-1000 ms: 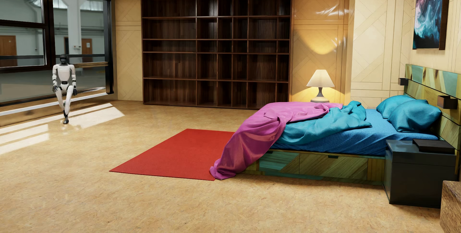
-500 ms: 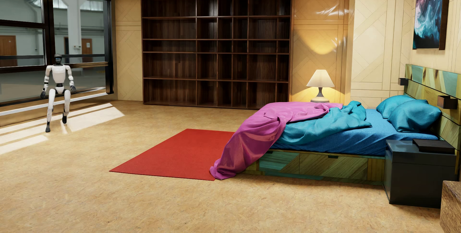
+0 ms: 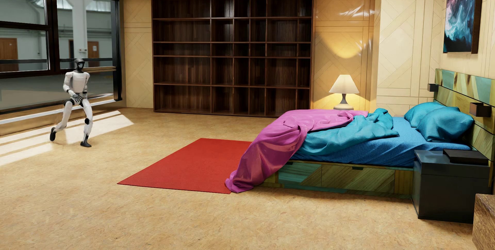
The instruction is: Head to the bed
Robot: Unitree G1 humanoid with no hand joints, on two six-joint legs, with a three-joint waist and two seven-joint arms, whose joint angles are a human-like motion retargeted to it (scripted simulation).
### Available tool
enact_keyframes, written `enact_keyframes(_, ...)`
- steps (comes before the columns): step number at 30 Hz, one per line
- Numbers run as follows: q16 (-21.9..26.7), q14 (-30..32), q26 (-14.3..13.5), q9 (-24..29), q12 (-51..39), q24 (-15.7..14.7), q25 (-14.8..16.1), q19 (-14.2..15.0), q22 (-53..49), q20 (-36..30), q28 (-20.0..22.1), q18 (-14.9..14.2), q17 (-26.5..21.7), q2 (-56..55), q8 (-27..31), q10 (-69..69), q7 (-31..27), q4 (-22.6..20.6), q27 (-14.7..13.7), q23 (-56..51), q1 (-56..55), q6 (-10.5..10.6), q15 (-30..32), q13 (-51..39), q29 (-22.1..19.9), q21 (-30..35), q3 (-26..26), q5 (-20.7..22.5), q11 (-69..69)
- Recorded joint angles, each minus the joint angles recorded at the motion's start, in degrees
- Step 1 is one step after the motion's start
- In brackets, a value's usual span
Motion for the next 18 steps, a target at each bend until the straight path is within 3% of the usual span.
enact_keyframes(1,-0.44,-3.46,-1.17,0.66,-3.22,3.7,-2.62,0.21,-0.8,-2.75,-0.69,-0.3,-0.53,-9.37,5.71,1.2,0.31,-3.24,1.82,3.45,2.98,-1.62,-4.09,1.48,2.53,1.88,-0.65,1.3,11.42)
enact_keyframes(2,-0.59,-6.23,-1.18,1.12,-7.1,8.36,-3.07,0.46,-2.76,-5.61,2.02,-0.6,-0.8,-18.82,9.79,0.22,-0.16,-6.41,3.32,9.36,6.94,-2.74,-9.21,2.44,6.39,3.93,-1.0,2.71,18.24)
enact_keyframes(3,-1.33,-8.24,-1.72,1.36,-10.86,11.0,-3.08,-0.95,-6.22,-6.71,5.74,-0.74,-1.31,-27.38,11.51,-2.22,-1.73,-9.29,4.4,16.83,11.6,-3.37,-13.52,3.15,11.53,6.08,-1.21,2.91,19.87)
enact_keyframes(4,-2.56,-9.73,-4.65,1.46,-14.24,10.34,-4.11,-2.63,-10.51,-6.35,7.19,-0.72,-1.98,-34.34,10.93,-5.35,-4.37,-11.61,5.24,24.41,16.67,-3.56,-17.72,4.03,17.04,8.29,-1.46,2.11,16.56)
enact_keyframes(6,-3.25,-11.78,-13.74,1.4,-20.84,6.31,-8.08,-5.63,-18.96,-8.33,2.19,-0.55,-2.4,-42.96,6.44,-11.78,-10.98,-14.08,6.55,34.96,27.1,-3.06,-22.17,6.97,25.06,11.24,-2.55,1.11,-0.96)
enact_keyframes(8,-0.21,-12.73,-20.28,1.26,-27.42,8.06,-9.08,-2.66,-28.15,-15.3,0.39,-0.88,-0.83,-45.3,4.47,-18.12,-18.46,-14.01,6.54,37.05,37.9,-2.47,-22.89,11.56,24.82,9.21,-4.26,3.43,-26.61)
enact_keyframes(10,2.8,-11.86,-24.48,1.47,-31.86,9.77,-6.55,3.2,-35.27,-20.47,4.23,-1.62,1.82,-44.76,3.14,-20.7,-23.41,-12.4,5.74,34.91,47.94,-2.13,-22.94,16.94,17.91,3.69,-6.22,5.07,-44.06)
enact_keyframes(11,3.65,-9.83,-25.46,1.57,-32.29,8.25,-5.58,3.42,-36.81,-21.62,5.79,-2.23,3.13,-44.93,1.63,-19.04,-24.43,-11.41,5.73,34.02,52.07,-1.77,-23.64,19.19,14.17,1.24,-7.3,5.22,-42.29)
enact_keyframes(12,4.57,-5.64,-25.31,1.55,-31.31,5.66,-5.1,0.54,-37.12,-22.27,6.41,-4.02,4.59,-45.36,1.73,-15.45,-25.32,-10.1,6.22,33.71,54.87,-1.02,-22.65,20.83,11.43,-0.64,-8.48,6.06,-35.13)
enact_keyframes(13,5.88,1.53,-23.96,1.54,-29.35,3.29,-4.75,-3.08,-36.58,-23.0,6.05,-9.84,6.28,-45.4,1.07,-8.91,-26.58,-8.83,6.88,34.05,55.59,0.04,-18.52,21.6,10.24,-2.13,-9.49,6.96,-27.3)
enact_keyframes(14,7.38,10.05,-21.67,1.72,-27.11,2.11,-4.5,-4.74,-35.17,-24.07,4.97,-20.16,7.87,-44.69,-0.79,1.31,-27.91,-7.92,7.33,34.94,53.34,1.3,-17.45,21.26,10.76,-3.24,-10.27,7.32,-20.54)
enact_keyframes(15,8.42,16.83,-18.69,2.07,-24.99,2.08,-4.88,-7.14,-32.35,-25.33,3.63,-26.09,8.86,-43.05,-2.77,13.73,-27.64,-7.0,7.56,36.05,47.65,2.59,-21.34,19.64,12.5,-3.81,-10.93,7.77,-16.02)
enact_keyframes(16,8.65,17.39,-15.13,2.4,-23.21,2.51,-6.27,-8.58,-27.57,-26.56,2.24,-25.73,9.09,-39.69,-4.8,24.94,-25.9,-5.37,7.71,36.85,39.75,3.78,-25.46,16.97,14.3,-3.81,-11.34,8.43,-14.54)
enact_keyframes(18,8.04,8.96,-8.23,2.6,-20.6,3.9,-10.04,-9.18,-13.19,-29.8,-2.84,-19.73,8.38,-29.11,-7.76,35.33,-23.36,-1.78,7.68,35.81,22.91,5.77,-30.49,10.45,13.36,-3.53,-10.98,11.38,-19.32)
